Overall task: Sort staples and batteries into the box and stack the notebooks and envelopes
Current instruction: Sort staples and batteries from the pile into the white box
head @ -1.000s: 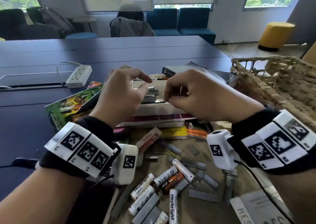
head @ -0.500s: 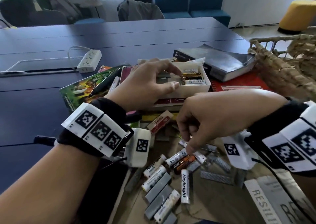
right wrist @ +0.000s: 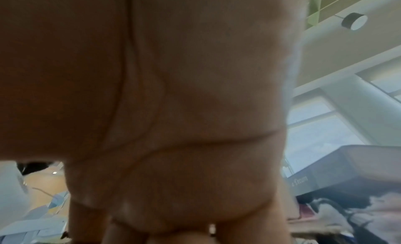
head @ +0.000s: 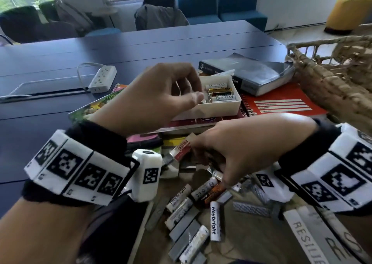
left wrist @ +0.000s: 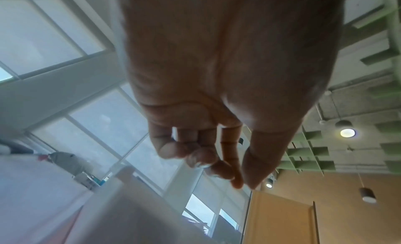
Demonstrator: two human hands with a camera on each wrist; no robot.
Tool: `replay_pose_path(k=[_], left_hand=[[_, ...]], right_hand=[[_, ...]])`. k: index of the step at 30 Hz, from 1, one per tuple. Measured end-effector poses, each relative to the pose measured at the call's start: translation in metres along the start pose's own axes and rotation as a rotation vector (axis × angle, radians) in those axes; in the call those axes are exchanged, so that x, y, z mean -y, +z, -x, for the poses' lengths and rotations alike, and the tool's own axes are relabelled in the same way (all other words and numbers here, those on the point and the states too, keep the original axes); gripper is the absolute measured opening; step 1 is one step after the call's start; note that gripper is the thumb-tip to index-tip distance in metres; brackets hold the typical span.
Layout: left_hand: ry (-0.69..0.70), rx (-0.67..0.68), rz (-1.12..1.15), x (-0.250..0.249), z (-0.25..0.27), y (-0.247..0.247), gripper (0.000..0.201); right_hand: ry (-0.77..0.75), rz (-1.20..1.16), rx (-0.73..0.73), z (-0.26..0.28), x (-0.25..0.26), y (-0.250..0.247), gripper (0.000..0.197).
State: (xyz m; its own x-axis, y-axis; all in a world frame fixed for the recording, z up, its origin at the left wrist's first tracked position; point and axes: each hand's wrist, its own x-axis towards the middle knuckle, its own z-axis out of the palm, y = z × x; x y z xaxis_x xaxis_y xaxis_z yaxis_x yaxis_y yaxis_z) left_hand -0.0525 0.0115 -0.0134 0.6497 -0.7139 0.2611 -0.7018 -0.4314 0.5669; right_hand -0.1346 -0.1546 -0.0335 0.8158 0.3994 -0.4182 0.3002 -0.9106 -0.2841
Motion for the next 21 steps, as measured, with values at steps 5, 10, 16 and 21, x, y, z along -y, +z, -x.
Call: replay_pose_path(k=[5, 10, 16, 21], left_hand=[[0.001, 0.064, 0.065, -0.003, 0.004, 0.003, 0.007], [0.03, 0.043, 0.139, -0.008, -0.008, 0.013, 0.01], [-0.139, -0.223, 0.865, -0.025, -0.025, 0.014, 0.018], [-0.345, -0.477, 1.282, -0.015, -0.031, 0.024, 0.019]], right_hand=[[0.014, 0.094, 0.037, -0.002, 0.005, 0.001, 0.076], [0.026, 0.112, 0.025, -0.001, 0.003, 0.003, 0.049], [0.048, 0.074, -0.082, -0.001, -0.005, -0.003, 0.033], [0.056, 0.028, -0.091, 0.0, -0.009, -0.005, 0.032]])
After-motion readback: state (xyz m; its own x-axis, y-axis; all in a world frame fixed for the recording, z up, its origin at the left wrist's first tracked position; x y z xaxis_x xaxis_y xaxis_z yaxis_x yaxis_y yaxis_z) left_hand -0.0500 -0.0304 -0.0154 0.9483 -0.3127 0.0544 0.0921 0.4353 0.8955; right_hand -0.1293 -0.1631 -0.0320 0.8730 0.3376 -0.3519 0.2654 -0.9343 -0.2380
